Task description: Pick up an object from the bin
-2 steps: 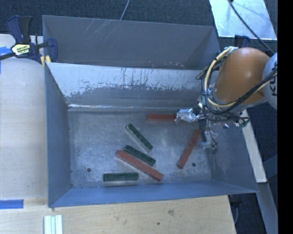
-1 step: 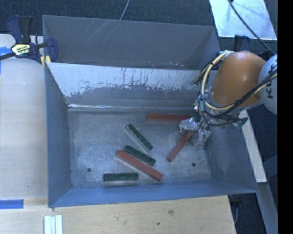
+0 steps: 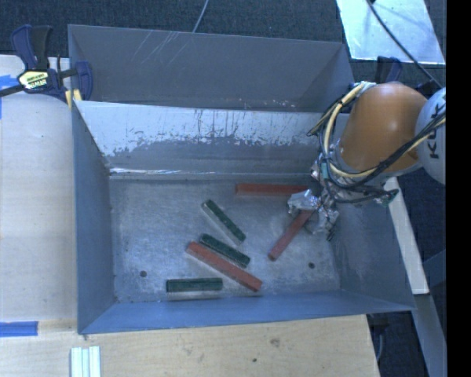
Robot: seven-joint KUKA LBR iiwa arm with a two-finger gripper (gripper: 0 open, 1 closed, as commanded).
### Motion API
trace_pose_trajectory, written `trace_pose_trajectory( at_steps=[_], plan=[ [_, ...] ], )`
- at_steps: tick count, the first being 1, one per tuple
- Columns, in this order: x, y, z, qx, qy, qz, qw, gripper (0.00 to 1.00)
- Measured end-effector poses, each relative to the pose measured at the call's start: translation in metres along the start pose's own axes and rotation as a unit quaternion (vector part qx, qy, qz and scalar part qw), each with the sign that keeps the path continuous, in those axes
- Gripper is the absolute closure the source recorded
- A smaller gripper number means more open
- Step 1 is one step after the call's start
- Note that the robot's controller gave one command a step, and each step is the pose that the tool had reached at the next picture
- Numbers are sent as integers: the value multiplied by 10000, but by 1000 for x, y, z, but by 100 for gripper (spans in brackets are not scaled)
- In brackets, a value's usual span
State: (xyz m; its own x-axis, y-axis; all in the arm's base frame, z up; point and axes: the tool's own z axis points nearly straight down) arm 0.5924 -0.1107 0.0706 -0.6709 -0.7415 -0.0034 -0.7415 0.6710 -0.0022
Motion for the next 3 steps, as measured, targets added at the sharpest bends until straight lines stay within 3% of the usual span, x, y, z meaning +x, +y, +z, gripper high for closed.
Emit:
trace_pose_trajectory(
  at_steps=[3],
  plan=[
    [0, 1, -18, -21, 16, 5, 10000, 100]
  ],
)
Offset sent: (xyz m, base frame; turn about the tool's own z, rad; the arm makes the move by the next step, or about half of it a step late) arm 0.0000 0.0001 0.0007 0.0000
